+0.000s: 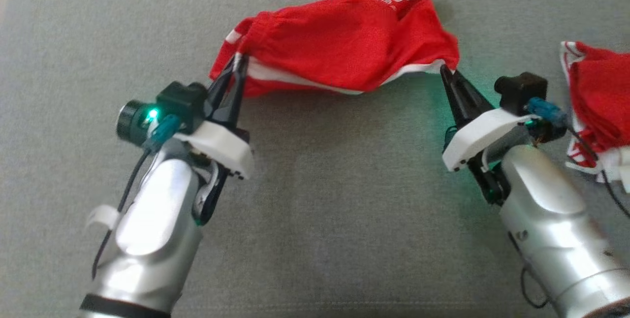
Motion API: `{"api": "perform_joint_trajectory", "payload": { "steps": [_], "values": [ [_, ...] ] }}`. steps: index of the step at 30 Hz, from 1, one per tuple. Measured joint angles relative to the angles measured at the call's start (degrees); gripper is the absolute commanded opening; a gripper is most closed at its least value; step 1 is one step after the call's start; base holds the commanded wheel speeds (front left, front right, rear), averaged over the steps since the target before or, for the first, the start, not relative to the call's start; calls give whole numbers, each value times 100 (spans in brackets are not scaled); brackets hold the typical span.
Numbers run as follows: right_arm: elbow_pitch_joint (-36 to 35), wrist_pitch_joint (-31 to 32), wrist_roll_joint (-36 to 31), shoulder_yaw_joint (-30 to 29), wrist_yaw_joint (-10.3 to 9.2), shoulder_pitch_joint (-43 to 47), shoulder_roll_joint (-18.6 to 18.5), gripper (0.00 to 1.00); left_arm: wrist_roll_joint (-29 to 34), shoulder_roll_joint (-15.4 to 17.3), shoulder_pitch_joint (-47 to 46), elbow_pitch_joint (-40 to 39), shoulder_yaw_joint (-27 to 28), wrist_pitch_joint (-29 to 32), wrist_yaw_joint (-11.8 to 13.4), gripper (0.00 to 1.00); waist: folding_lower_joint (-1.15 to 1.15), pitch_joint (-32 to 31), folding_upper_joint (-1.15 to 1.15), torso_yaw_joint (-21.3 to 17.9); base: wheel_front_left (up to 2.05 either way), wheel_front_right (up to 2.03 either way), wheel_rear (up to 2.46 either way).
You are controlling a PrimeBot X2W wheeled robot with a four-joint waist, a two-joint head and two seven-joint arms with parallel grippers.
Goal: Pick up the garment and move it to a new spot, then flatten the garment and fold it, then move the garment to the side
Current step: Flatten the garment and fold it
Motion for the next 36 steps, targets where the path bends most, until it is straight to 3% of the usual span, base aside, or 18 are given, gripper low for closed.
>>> {"api": "perform_joint_trajectory", "payload": {
  "steps": [7, 18, 28, 36],
  "values": [
    [-1165, -43, 431, 348, 0, 273, -743, 0, 0, 203, 327, -423, 179, -1, 8, 0, 0, -344, 0, -239, 0, 0, 0],
    [-3214, 668, 878, 133, 0, 420, -1702, 0, -41, 416, 363, -1413, 466, -26, -15, 0, -1, -999, 0, -508, 0, 0, 0],
    [-4747, 1299, 987, -480, 0, 1341, -1784, 0, -180, 609, 810, -2230, 605, 70, -5, 0, -2, -1635, 0, -528, 0, 0, 0],
    [-5567, 1989, 882, -1080, 0, 2082, -1724, 0, -348, 783, 1290, -2859, 613, 463, 43, 0, -1, -1537, 0, -523, 0, 0, 0]
  ]
}}
